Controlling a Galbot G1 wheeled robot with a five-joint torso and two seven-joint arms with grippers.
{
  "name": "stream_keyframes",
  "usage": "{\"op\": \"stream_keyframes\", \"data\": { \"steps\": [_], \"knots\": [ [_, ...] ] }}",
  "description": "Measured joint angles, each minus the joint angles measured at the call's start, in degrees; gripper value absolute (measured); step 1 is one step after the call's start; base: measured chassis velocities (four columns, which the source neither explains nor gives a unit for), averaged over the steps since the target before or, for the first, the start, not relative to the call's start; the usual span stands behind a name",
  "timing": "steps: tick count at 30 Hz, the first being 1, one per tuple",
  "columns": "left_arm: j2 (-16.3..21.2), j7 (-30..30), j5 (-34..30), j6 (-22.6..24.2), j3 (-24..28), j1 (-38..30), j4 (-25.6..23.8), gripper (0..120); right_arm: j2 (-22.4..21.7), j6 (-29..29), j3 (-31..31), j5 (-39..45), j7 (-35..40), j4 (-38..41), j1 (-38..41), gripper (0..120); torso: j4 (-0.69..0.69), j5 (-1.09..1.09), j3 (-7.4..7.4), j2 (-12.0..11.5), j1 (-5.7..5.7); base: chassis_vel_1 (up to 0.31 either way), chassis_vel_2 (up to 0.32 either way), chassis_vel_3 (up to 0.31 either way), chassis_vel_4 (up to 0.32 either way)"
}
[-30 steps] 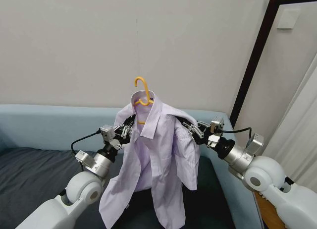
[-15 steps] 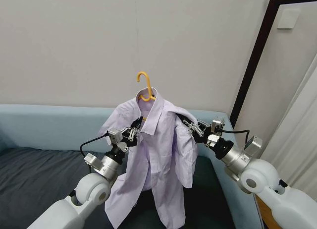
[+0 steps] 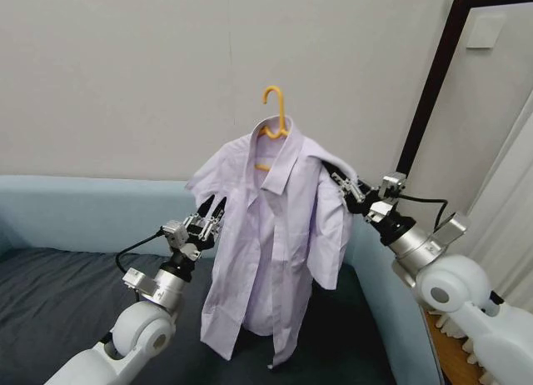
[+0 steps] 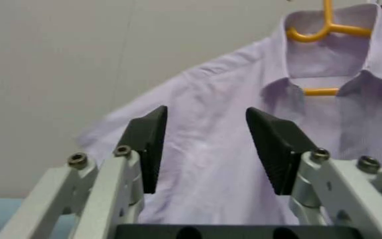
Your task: Pick up the clothes from the sofa and hang them on the clothes hanger.
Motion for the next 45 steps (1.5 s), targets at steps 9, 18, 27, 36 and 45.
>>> {"op": "stream_keyframes", "data": {
  "steps": [9, 18, 27, 36, 45],
  "knots": [
    [-0.32, -1.12, 0.79, -0.87, -2.81, 1.53, 1.67, 87, -1.4, -5.15, 11.55, -3.24, 7.18, 3.48, -2.56, 0, -0.01, 0.0, 0.0, 0.01, 0.0, 0.0, 0.0, 0.0, 0.0],
    [-2.07, -1.93, 1.51, -0.72, -3.8, 1.94, 2.73, 100, -3.59, -14.19, 20.39, -10.79, 19.39, 8.33, -4.96, 0, 0.0, 0.0, 0.0, 0.0, 0.0, 0.0, 0.0, 0.0, 0.0],
    [-3.28, -2.0, 2.28, -0.41, -3.3, 1.44, 4.08, 100, -2.33, -17.39, 22.31, -20.73, 30.97, 9.51, -4.94, 0, 0.0, 0.0, 0.0, 0.0, 0.0, 0.0, 0.0, 0.0, 0.0],
    [-4.23, -1.99, 3.03, 0.11, -1.85, 0.54, 6.08, 100, -1.75, -14.26, 20.59, -33.91, 30.92, 0.5, 0.56, 0, 0.01, -0.01, 0.0, 0.0, 0.0, 0.0, 0.0, 0.0, 0.0],
    [-3.96, -1.87, 3.29, 0.83, -0.6, -0.11, 7.21, 100, 3.9, -4.5, 15.22, -47.91, 28.62, -14.24, 7.14, 0, 0.02, -0.01, 0.01, -0.01, 0.0, 0.0, 0.0, 0.0, 0.0]
  ]
}}
